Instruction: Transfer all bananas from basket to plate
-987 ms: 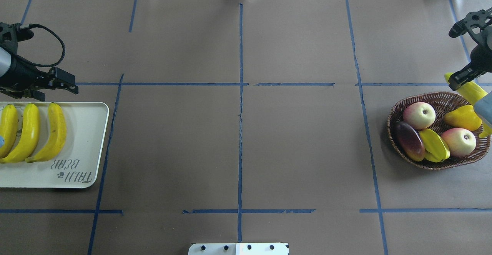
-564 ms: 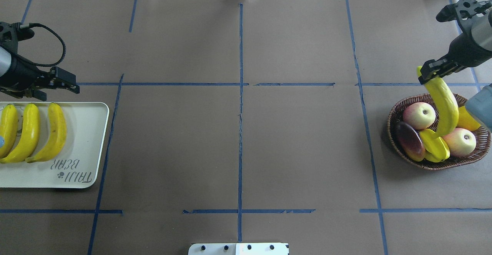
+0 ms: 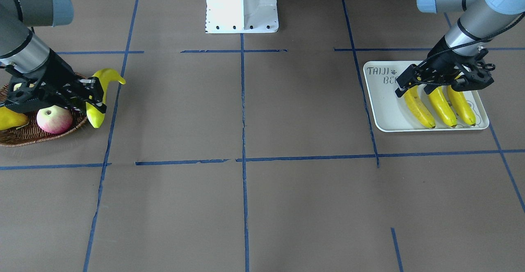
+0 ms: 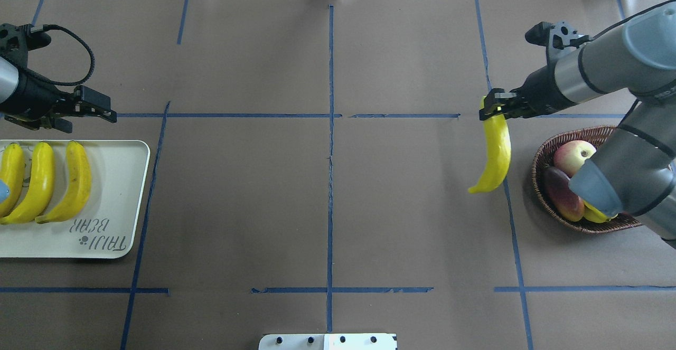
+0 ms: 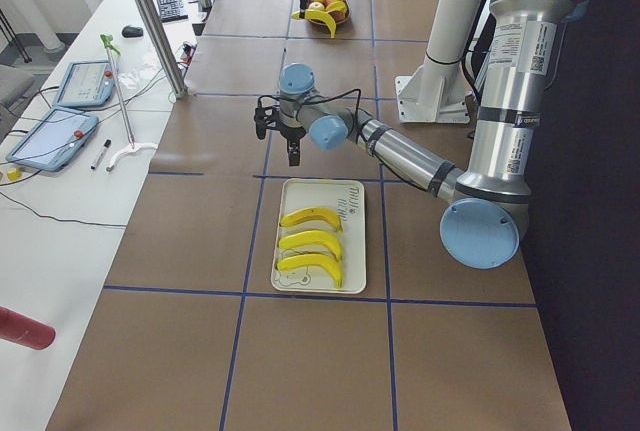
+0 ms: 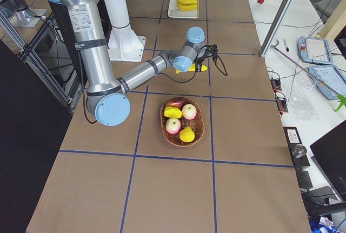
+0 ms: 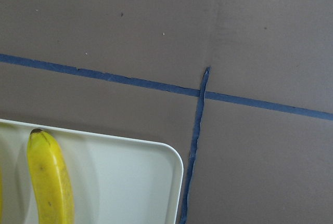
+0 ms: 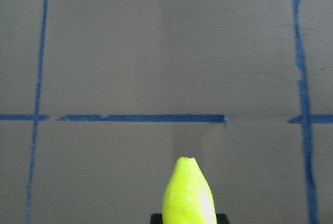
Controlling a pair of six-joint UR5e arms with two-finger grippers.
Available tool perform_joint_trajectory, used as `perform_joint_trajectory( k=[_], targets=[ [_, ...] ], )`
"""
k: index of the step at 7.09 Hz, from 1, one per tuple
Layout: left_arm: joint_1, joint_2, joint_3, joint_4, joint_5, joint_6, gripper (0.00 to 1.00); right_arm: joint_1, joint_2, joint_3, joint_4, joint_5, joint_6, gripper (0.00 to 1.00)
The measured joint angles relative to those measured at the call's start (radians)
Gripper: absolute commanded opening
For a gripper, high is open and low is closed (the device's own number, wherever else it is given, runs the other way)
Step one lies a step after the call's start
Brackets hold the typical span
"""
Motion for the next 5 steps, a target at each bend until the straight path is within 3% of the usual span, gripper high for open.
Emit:
perform_joint_trajectory(
  k=[3, 5],
  targets=[
    [0.016, -0.023, 0.011, -0.266, -0.003, -0.141, 1.00, -0.068, 0.130, -0.178, 0.385, -0.056, 0.344, 0.13],
    [0.063, -0.081, 0.021, -0.356, -0.003, -0.154, 1.00, -0.122, 0.215, -0.241, 0.452, -0.084, 0.435, 0.13]
  ],
)
